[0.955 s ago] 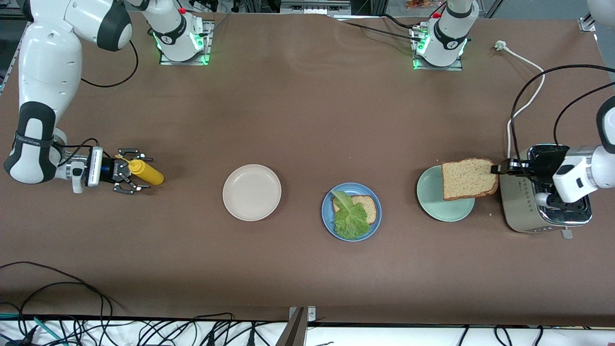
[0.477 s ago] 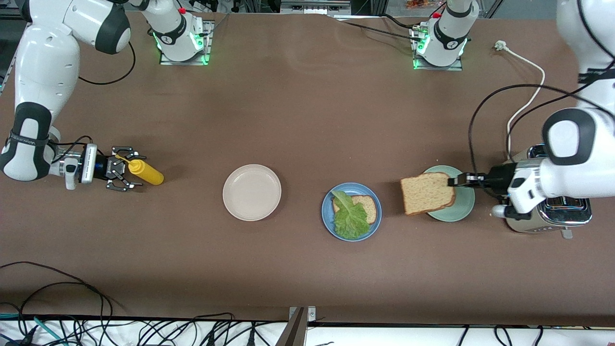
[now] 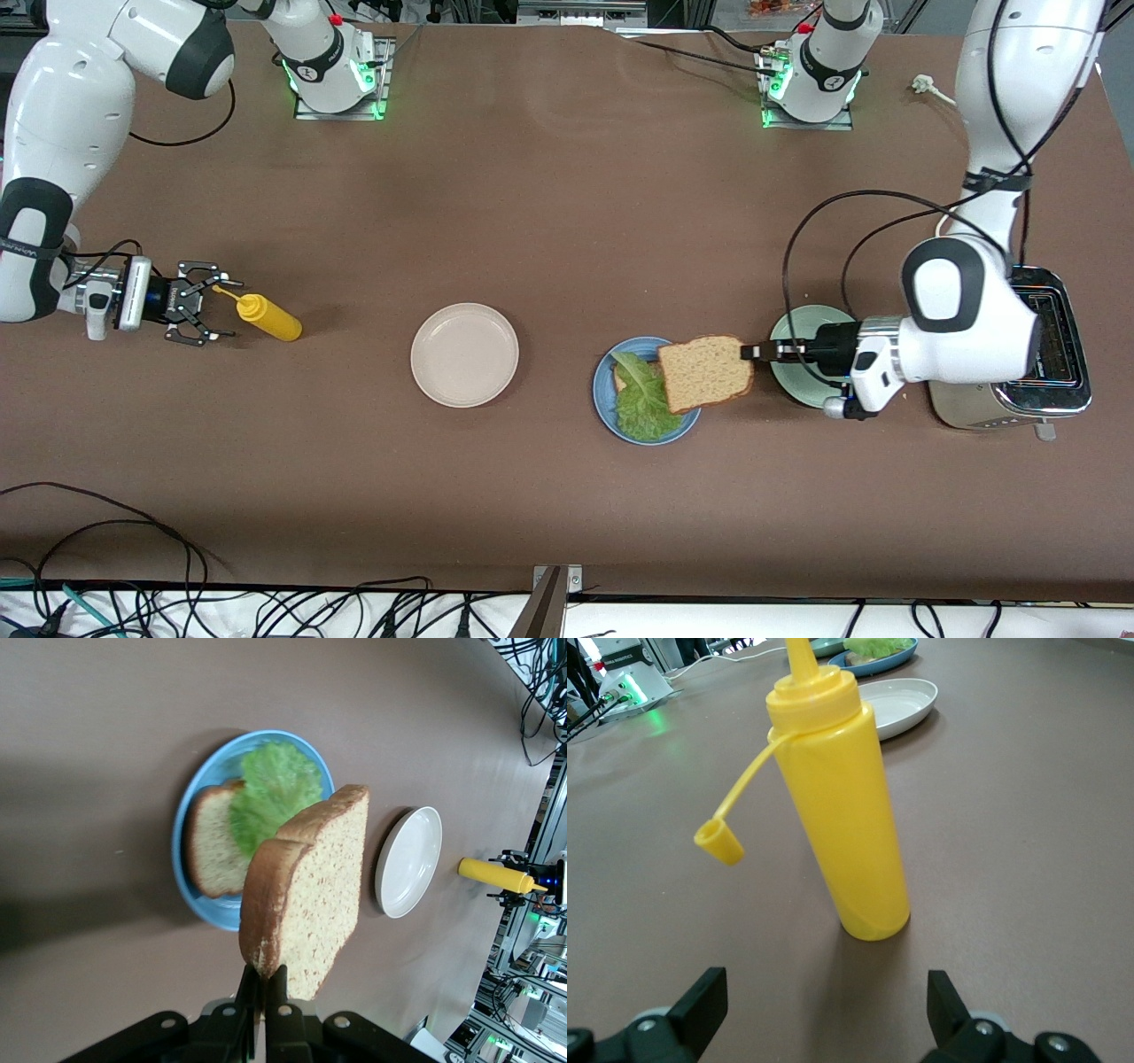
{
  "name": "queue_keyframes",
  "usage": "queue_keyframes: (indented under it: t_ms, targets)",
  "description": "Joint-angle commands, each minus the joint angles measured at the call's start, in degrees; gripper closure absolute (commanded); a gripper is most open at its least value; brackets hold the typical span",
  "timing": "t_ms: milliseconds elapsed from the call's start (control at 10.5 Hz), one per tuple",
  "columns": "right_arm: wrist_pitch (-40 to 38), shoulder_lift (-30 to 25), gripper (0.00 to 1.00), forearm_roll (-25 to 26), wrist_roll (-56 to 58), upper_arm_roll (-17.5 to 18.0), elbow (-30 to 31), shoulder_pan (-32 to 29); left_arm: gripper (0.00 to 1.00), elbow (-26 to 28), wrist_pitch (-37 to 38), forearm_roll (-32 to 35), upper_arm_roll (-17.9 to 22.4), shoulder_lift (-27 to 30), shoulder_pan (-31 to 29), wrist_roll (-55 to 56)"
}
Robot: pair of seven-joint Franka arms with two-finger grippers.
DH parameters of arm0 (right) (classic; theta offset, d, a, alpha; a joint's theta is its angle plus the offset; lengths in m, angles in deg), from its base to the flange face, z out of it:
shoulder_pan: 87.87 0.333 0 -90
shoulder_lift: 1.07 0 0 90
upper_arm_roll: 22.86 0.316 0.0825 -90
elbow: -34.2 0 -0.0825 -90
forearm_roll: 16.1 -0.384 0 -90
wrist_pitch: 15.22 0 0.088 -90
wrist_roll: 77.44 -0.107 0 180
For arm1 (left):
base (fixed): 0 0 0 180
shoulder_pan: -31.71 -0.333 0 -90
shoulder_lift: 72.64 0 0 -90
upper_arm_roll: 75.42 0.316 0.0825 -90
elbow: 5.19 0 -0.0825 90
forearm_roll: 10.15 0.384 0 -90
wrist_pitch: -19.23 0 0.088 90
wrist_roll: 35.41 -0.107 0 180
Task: Make sandwich in blue plate with both arms
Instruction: 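Carry the bread over the blue plate while the right gripper releases the mustard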
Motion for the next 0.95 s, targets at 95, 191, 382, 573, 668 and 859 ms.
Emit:
queue_keyframes:
  t_ms: [95, 191, 382, 573, 668, 859]
  targets:
    - [-2.1, -1.0, 0.0, 4.2, -7.4, -3.3, -4.0, 1.5, 1.0, -0.4, -5.0, -6.2, 0.4, -2.9, 4.4, -0.7]
    - [-3.4, -1.0, 0.0, 5.2, -10.2, -4.2, -5.9, 1.5, 1.0, -0.4, -6.3, -6.2, 0.4, -3.6, 5.4, -0.8]
    - [-6.6, -2.0, 0.0, 7.1, -15.7, -5.9, -9.7, 2.2, 1.0, -0.1, -9.0, -6.1, 0.4, -4.7, 7.2, -1.4]
    - [-8.4, -4.6, 0.0, 10.4, -22.8, -6.7, -13.1, 2.8, 1.0, 0.1, -9.2, -6.2, 0.4, -6.0, 7.2, -5.1]
    - [-8.7, -6.6, 0.0, 12.5, -27.1, -6.6, -14.5, 2.9, 1.0, 0.6, -9.3, -6.2, 0.4, -6.1, 7.2, -5.4]
    - [-10.6, -9.6, 0.0, 15.2, -36.3, -6.4, -17.8, 3.7, 1.0, 0.9, -9.3, -6.2, 0.4, -7.2, 7.1, -5.5]
